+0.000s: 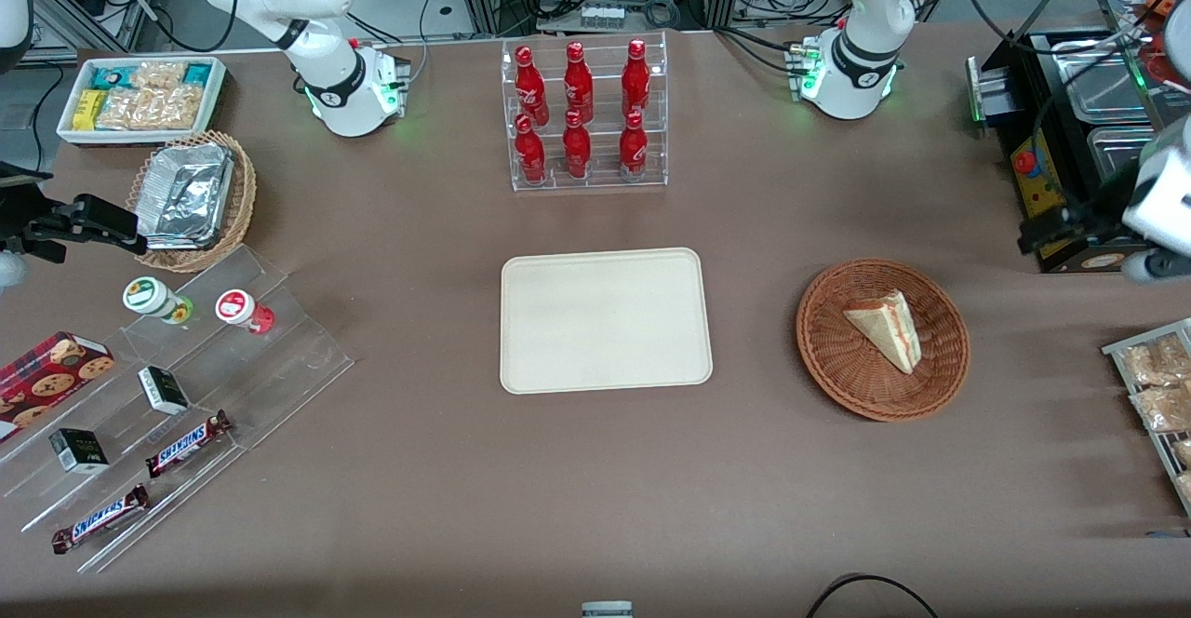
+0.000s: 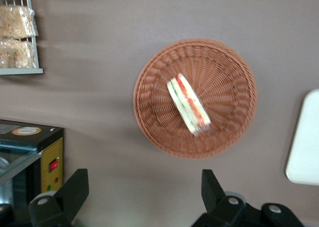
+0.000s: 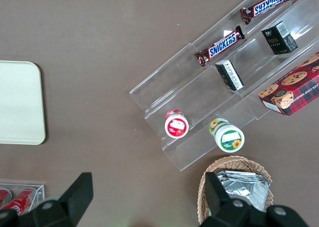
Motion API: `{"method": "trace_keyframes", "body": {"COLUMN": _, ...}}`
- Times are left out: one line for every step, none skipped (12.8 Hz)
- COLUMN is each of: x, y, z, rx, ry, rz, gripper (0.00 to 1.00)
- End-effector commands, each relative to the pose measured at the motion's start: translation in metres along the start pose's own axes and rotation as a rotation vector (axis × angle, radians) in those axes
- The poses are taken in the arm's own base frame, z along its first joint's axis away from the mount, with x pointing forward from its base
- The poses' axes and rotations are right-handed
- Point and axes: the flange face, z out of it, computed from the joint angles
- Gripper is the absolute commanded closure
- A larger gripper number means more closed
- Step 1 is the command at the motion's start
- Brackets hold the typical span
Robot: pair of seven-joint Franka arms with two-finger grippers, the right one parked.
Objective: Place sandwich from basket to tray
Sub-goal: 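Move the left gripper over the wicker basket holding the sandwich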
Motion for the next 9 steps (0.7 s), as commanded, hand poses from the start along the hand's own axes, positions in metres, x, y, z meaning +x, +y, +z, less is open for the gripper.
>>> {"method": "trace_keyframes", "body": {"x": 0.009, "y": 0.006, "z": 0.044, "rx": -0.004, "ry": 0.023, "rz": -0.138, "gripper": 0.00}}
{"method": "trace_keyframes", "body": {"x": 0.012, "y": 0.012, "z": 0.062, "rx": -0.007, "ry": 0.032, "rz": -0.181, "gripper": 0.00}}
{"method": "trace_keyframes", "body": {"x": 0.015, "y": 0.017, "z": 0.081, "rx": -0.010, "ry": 0.035, "rz": -0.201, "gripper": 0.00}}
{"method": "trace_keyframes", "body": {"x": 0.015, "y": 0.023, "z": 0.097, "rx": -0.012, "ry": 0.038, "rz": -0.211, "gripper": 0.00}}
{"method": "trace_keyframes", "body": {"x": 0.015, "y": 0.032, "z": 0.110, "rx": -0.016, "ry": 0.047, "rz": -0.213, "gripper": 0.00}}
{"method": "trace_keyframes", "body": {"x": 0.014, "y": 0.037, "z": 0.124, "rx": -0.016, "ry": 0.042, "rz": -0.223, "gripper": 0.00}}
{"method": "trace_keyframes", "body": {"x": 0.014, "y": 0.049, "z": 0.129, "rx": -0.020, "ry": 0.053, "rz": -0.230, "gripper": 0.00}}
{"method": "trace_keyframes", "body": {"x": 0.012, "y": 0.062, "z": 0.135, "rx": -0.023, "ry": 0.056, "rz": -0.254, "gripper": 0.00}}
{"method": "trace_keyframes", "body": {"x": 0.008, "y": 0.077, "z": 0.143, "rx": -0.024, "ry": 0.054, "rz": -0.272, "gripper": 0.00}}
